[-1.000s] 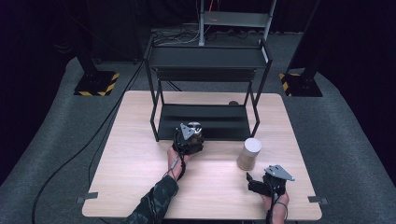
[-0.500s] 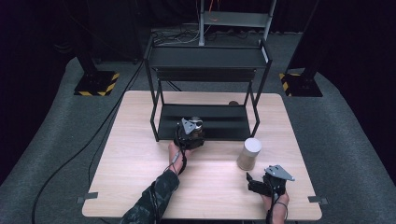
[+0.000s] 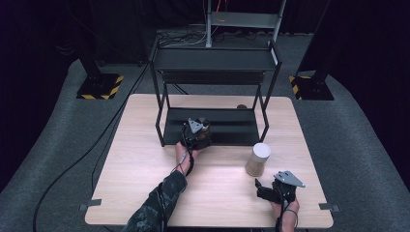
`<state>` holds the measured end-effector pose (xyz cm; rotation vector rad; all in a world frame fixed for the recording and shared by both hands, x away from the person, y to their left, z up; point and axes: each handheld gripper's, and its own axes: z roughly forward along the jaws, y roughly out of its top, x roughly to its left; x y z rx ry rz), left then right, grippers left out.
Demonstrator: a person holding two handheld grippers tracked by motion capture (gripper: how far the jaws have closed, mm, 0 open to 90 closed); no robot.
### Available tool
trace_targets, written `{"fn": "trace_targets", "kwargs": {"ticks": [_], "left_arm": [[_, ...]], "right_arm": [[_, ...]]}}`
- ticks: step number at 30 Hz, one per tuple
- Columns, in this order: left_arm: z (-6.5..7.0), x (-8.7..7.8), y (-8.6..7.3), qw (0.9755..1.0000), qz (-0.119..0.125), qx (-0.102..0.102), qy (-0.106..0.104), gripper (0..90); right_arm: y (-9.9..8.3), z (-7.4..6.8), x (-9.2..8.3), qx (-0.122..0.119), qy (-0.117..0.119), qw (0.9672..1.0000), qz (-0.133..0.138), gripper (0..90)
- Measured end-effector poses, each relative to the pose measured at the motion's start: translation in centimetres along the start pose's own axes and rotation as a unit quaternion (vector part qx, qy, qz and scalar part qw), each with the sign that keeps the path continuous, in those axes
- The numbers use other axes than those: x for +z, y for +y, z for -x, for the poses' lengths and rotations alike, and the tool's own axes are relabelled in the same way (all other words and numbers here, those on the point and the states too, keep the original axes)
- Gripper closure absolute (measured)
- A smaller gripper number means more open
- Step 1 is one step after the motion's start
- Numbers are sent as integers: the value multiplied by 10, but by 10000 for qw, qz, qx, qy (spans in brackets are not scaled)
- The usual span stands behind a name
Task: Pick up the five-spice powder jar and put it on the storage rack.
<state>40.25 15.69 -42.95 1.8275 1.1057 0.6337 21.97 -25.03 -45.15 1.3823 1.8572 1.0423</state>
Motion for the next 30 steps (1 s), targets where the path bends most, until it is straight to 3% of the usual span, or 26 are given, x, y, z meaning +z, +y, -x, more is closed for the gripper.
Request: {"fn": "trace_targets", "kwargs": {"ticks": [15, 23, 30], "left_arm": [[-4, 11, 5, 9999, -63, 94, 38, 308], [-10, 15, 3, 10000, -53, -80, 8, 308], [-13, 18, 1, 9999, -63, -111, 10, 308]], "right_arm": [[0, 0, 0, 2, 2, 10000, 1, 24], [0, 0, 0, -1, 1, 10000, -4, 24], [0, 0, 0, 1, -3, 10000, -6, 25]]}}
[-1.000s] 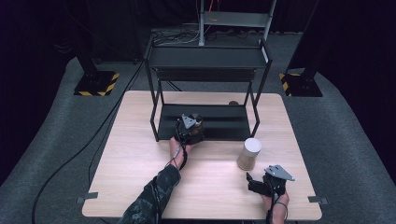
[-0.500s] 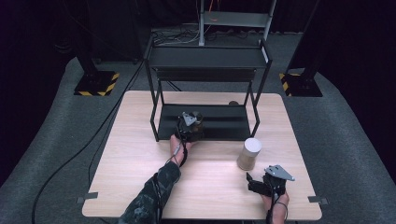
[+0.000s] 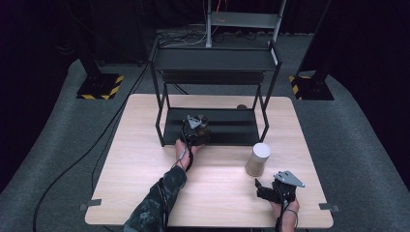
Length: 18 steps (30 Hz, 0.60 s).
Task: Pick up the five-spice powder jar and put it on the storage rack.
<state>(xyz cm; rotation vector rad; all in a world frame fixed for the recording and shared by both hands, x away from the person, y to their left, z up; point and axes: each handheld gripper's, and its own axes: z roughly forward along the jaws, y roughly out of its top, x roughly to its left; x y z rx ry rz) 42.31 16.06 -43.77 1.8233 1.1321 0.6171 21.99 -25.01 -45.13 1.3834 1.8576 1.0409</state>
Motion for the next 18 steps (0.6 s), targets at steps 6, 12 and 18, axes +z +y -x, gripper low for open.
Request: {"fn": "trace_targets", "kwargs": {"ticks": [6, 12, 18], "left_arm": [[0, 2, -3, 10000, 36, 42, -10, 308], [-1, 3, -8, 9999, 149, 66, -27, 308], [-1, 4, -10, 9998, 190, 68, -12, 307]], "right_arm": [[0, 0, 0, -2, -1, 10000, 3, 25], [-1, 0, 0, 2, -2, 10000, 15, 25], [0, 0, 0, 3, -6, 10000, 13, 25]]}}
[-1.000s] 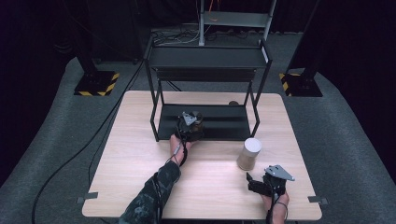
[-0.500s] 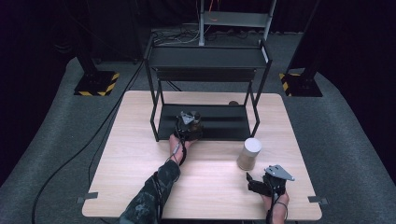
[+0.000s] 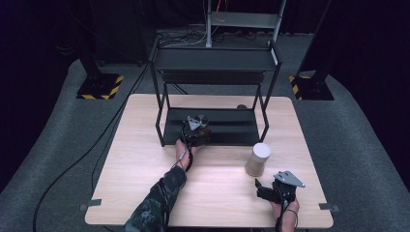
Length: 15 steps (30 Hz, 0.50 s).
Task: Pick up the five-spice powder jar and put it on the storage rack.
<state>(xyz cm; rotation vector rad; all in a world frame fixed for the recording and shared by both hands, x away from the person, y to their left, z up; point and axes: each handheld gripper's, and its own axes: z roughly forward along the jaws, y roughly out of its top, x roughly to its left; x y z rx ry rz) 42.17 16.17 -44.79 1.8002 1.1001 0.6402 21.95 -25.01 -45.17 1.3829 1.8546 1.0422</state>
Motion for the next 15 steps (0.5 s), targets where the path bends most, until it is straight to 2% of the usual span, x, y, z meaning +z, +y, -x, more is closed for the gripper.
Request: {"fn": "trace_targets", "kwargs": {"ticks": [8, 11, 15], "left_arm": [[1, -1, 3, 10000, -66, 19, 37, 305], [0, -1, 10, 9995, -288, 136, -11, 222], [-5, -2, 16, 9989, -470, 20, -68, 158]], "right_arm": [[0, 0, 0, -3, 1, 10000, -6, 25], [0, 0, 0, -4, -1, 10000, -7, 25], [1, 0, 0, 0, -6, 10000, -14, 25]]}}
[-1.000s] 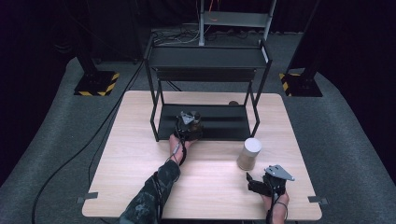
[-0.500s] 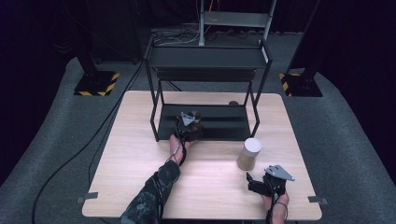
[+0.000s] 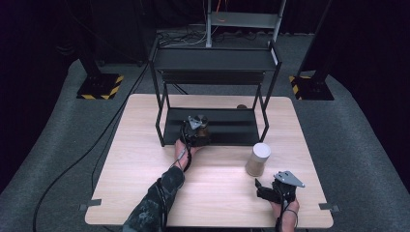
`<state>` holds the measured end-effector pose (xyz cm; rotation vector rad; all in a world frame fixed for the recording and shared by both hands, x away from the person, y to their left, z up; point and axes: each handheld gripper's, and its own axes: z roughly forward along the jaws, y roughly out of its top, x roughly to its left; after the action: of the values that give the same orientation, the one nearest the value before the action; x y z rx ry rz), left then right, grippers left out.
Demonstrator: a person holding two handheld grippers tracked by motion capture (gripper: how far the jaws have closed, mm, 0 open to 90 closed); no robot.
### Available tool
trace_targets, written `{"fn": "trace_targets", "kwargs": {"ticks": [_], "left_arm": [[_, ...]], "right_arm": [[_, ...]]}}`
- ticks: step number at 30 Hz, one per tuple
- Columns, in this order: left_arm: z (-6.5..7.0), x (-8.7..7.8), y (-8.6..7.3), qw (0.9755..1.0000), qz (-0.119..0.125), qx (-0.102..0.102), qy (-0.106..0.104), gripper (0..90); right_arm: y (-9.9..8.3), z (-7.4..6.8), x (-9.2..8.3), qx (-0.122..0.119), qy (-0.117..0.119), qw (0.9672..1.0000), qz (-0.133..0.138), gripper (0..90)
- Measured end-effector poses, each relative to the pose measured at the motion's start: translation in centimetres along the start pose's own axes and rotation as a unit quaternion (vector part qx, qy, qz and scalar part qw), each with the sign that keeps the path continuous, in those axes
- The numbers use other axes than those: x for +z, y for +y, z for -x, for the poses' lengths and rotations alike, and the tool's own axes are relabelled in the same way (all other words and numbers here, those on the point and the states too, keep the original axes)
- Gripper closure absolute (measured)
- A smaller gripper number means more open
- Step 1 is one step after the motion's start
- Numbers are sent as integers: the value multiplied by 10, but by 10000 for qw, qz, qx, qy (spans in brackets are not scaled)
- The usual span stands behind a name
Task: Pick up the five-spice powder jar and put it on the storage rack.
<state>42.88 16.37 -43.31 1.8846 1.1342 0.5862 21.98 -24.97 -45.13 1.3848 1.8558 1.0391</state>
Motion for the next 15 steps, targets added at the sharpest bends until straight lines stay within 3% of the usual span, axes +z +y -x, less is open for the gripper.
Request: {"fn": "trace_targets", "kwargs": {"ticks": [8, 15], "left_arm": [[-8, -10, 16, 9988, -447, -95, -158, 81], [-3, -24, 25, 9968, -746, 122, -278, 10]], "right_arm": [[0, 0, 0, -5, -8, 10000, -5, 25], [0, -1, 0, -4, -16, 10000, -7, 25]]}}
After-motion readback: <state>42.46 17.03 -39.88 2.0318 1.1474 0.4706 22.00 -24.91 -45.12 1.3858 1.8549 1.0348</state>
